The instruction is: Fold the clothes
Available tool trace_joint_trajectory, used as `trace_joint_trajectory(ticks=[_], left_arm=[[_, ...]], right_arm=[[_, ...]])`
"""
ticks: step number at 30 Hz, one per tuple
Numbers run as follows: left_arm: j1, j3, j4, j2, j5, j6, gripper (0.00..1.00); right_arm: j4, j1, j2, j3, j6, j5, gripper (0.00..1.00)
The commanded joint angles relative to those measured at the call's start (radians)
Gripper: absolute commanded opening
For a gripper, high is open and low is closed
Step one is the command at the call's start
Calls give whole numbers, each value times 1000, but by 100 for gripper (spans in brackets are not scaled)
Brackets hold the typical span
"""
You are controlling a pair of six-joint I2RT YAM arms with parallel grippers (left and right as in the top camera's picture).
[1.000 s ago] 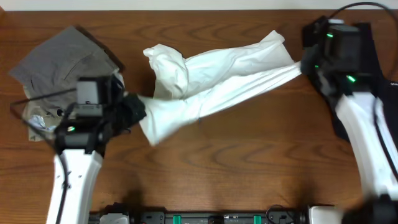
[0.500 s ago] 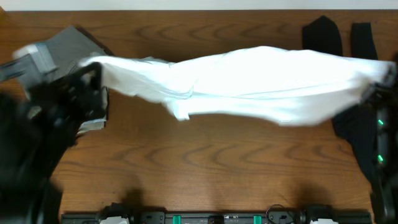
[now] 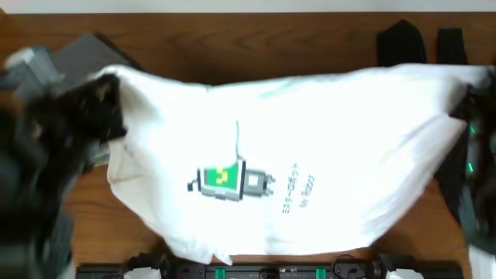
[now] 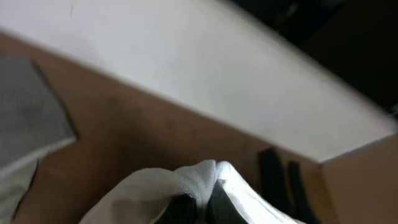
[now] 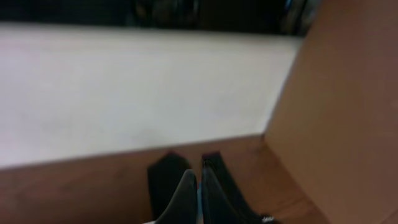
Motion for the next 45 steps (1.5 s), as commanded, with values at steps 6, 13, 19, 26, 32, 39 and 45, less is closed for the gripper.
trace_joint_trajectory(ticks=[6, 13, 19, 26, 32, 39, 45], left_arm=[[6, -11, 323, 407, 136, 24, 6], [8, 179, 486, 580, 313, 69, 6], [16, 417, 267, 539, 308, 214, 6], [15, 436, -179, 520, 306, 387, 6], [13, 310, -504, 595, 301, 504, 6], [5, -33, -517, 664, 301, 530, 6], [4, -313, -479, 676, 301, 530, 6]], right_arm=[[140, -8, 358, 8, -11, -56, 1], [227, -8, 474, 188, 123, 46, 1], [87, -8, 473, 380, 75, 9, 1], [-368, -8, 486, 384, 66, -63, 1], [-658, -8, 541, 304, 66, -74, 1], [-691, -8, 557, 135, 66, -74, 1], [-721, -8, 557, 36, 89, -78, 2]])
